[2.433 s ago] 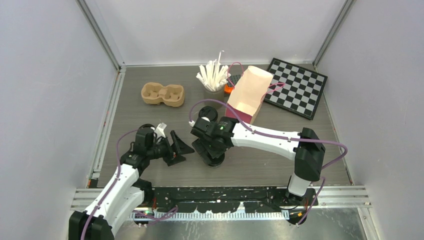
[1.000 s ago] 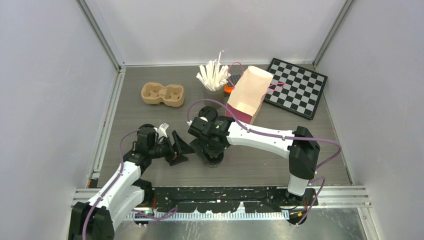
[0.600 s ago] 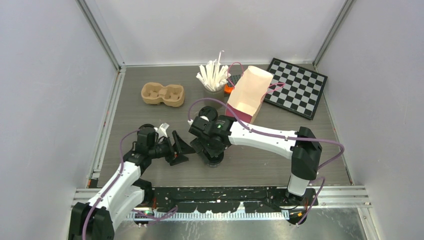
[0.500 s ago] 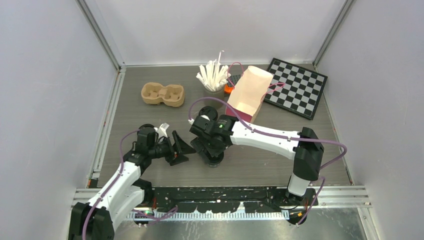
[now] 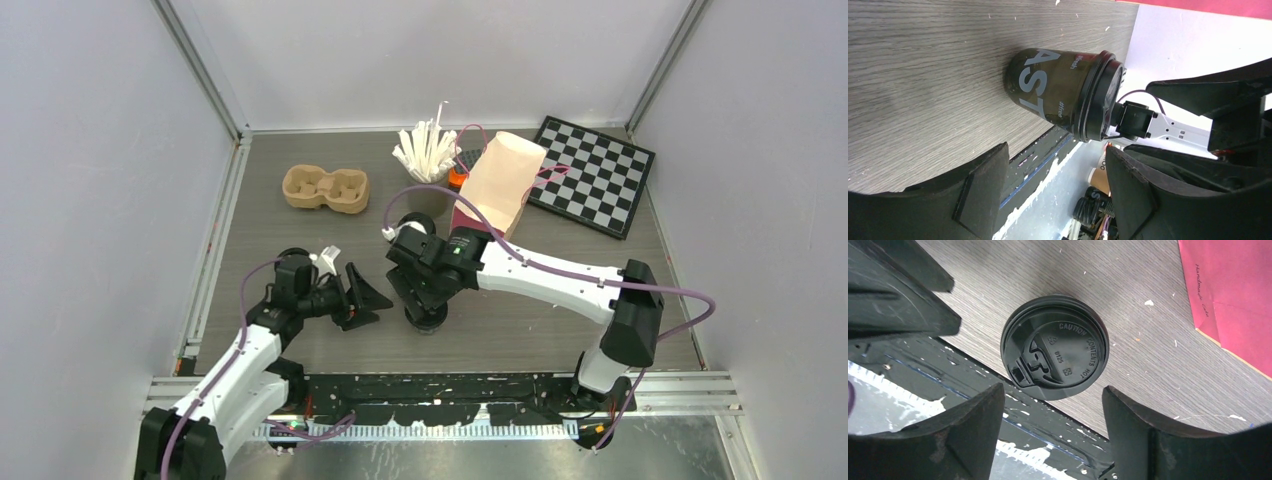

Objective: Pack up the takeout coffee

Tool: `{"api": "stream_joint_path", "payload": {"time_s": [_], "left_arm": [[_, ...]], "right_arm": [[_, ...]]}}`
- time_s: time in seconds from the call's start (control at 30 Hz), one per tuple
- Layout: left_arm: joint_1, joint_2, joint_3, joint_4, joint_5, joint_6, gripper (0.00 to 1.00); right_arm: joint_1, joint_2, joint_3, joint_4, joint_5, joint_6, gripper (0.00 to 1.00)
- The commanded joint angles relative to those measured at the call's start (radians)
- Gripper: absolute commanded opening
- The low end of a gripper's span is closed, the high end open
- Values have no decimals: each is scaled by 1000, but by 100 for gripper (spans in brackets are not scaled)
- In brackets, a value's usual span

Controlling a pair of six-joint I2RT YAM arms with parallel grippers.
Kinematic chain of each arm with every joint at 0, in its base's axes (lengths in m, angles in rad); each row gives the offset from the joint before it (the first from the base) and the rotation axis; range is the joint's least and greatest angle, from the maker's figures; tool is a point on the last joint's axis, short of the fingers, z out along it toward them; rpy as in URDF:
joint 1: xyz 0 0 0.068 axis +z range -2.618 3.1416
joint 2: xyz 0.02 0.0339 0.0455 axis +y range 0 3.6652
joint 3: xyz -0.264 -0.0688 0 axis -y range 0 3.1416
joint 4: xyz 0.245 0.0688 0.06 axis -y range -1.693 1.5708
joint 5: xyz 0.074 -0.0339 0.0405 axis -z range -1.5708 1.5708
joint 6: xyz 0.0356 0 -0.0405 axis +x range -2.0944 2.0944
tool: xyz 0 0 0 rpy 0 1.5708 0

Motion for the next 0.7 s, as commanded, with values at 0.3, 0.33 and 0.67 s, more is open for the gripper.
{"api": "stream_joint_path", "payload": {"time_s": [0.3, 0.33, 0.67], "left_arm": [[-102, 73, 38, 226, -51, -22, 60], [-108, 79, 36, 249, -57, -28, 60], [-150, 189, -3, 422, -67, -74, 52]], "right_arm": [[-17, -39, -61, 131, 76, 34, 35], [-19, -37, -64, 136, 78, 33, 34], [-29, -30, -133, 208, 68, 35, 33]]}}
